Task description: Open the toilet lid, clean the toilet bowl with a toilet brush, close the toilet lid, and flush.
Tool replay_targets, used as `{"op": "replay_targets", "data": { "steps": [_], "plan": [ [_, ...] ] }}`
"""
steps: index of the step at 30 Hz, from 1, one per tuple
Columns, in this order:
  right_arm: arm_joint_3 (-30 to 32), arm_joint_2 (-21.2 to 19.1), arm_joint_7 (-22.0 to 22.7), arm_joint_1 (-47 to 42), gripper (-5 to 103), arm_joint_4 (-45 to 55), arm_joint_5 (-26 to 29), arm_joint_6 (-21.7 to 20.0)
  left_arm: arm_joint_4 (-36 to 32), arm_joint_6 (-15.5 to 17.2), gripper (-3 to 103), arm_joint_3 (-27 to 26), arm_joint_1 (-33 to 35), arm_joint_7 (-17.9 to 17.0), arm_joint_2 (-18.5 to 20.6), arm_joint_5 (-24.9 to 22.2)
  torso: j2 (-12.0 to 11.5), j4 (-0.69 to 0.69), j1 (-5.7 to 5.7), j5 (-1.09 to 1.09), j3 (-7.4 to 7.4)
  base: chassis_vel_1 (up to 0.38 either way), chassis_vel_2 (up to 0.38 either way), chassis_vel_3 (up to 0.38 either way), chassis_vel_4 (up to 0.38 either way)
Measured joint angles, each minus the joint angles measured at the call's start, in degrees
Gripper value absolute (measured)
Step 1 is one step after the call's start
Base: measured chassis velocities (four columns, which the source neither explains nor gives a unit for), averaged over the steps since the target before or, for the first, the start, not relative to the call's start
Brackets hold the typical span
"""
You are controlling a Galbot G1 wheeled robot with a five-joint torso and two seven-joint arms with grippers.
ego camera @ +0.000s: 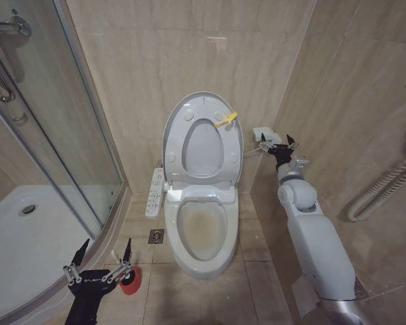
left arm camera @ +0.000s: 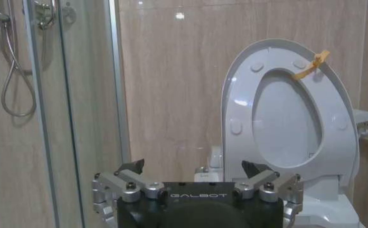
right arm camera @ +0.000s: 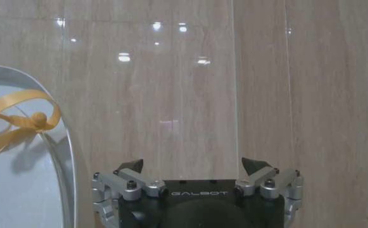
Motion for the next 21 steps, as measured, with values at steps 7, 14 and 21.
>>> {"op": "replay_targets", "data": {
  "steps": [7,14,21],
  "plan": [
    [-0.53,0.15,-0.01,1.14,100,-0.97,0.06,0.66,0.00,0.00,100,0.00,0.00,0.00,0.00,0.00,0.01,0.00,-0.02,0.00,-0.01,-0.048,0.040,0.032,-0.041],
    [-0.76,0.02,0.04,1.80,100,-1.52,0.08,0.75,0.00,0.00,100,0.00,0.00,0.00,0.00,0.00,0.00,0.03,0.02,0.00,0.01,-0.127,0.150,0.142,-0.140],
    [-1.30,-0.07,0.72,2.71,100,-2.64,-0.73,1.70,0.00,0.00,100,0.00,0.00,0.00,0.00,0.00,-0.02,0.00,0.05,0.01,0.02,-0.142,0.122,0.110,-0.125]
  ]
}}
